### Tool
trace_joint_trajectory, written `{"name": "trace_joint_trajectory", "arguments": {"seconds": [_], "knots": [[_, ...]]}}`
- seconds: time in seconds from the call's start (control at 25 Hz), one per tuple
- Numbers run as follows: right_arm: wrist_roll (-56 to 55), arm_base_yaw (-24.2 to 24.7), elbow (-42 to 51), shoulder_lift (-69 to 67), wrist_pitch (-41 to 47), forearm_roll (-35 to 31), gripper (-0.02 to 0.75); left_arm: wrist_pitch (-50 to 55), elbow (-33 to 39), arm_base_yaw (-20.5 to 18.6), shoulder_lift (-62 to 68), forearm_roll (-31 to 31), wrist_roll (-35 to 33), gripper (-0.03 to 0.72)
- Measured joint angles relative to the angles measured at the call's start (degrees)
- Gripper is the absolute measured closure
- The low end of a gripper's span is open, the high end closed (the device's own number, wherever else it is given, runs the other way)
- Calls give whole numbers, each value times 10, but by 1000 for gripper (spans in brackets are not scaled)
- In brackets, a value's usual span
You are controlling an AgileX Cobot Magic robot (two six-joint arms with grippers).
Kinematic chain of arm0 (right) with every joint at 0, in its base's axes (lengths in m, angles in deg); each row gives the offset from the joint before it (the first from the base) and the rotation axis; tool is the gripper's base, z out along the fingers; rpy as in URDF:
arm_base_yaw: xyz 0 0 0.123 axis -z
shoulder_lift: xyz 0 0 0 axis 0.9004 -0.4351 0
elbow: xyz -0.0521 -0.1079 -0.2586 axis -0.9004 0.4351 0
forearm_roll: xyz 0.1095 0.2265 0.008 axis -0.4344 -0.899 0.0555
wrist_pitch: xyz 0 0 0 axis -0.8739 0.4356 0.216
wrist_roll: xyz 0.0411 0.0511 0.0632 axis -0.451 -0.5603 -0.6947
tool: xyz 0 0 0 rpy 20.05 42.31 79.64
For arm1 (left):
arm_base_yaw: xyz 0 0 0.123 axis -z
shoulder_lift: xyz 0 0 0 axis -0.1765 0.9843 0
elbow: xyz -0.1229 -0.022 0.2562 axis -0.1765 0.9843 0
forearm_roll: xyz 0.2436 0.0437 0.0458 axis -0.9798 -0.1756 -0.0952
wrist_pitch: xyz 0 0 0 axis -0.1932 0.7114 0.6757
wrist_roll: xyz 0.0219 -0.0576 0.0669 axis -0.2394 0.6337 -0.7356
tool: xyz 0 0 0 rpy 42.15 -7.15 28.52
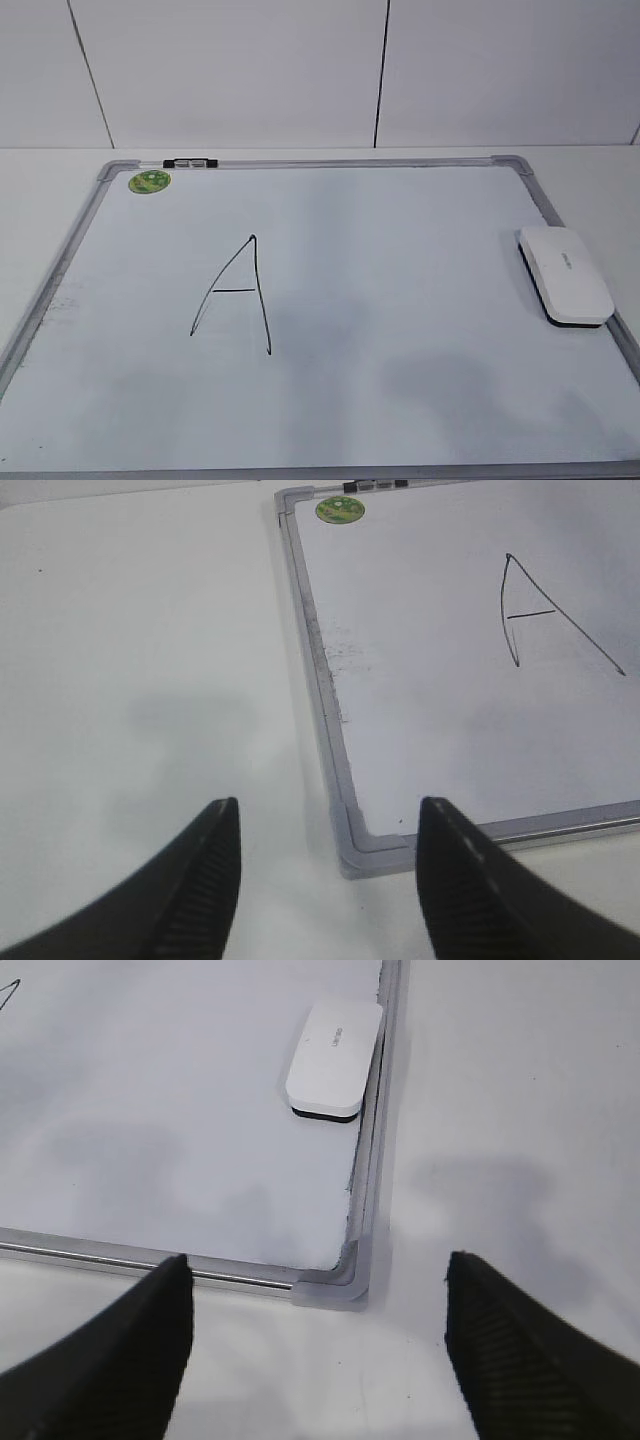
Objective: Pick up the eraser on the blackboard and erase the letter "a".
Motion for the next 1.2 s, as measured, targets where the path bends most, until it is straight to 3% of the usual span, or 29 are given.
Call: {"name": "trace_joint_trajectory", "arguments": {"seconds": [0.64, 1.2], "knots": [[1, 7, 0, 2, 0, 1, 144, 0, 0, -11, -9, 0, 0, 264], [1, 106, 0, 2, 0, 1, 144, 0, 0, -84, -9, 0, 0, 264]]}}
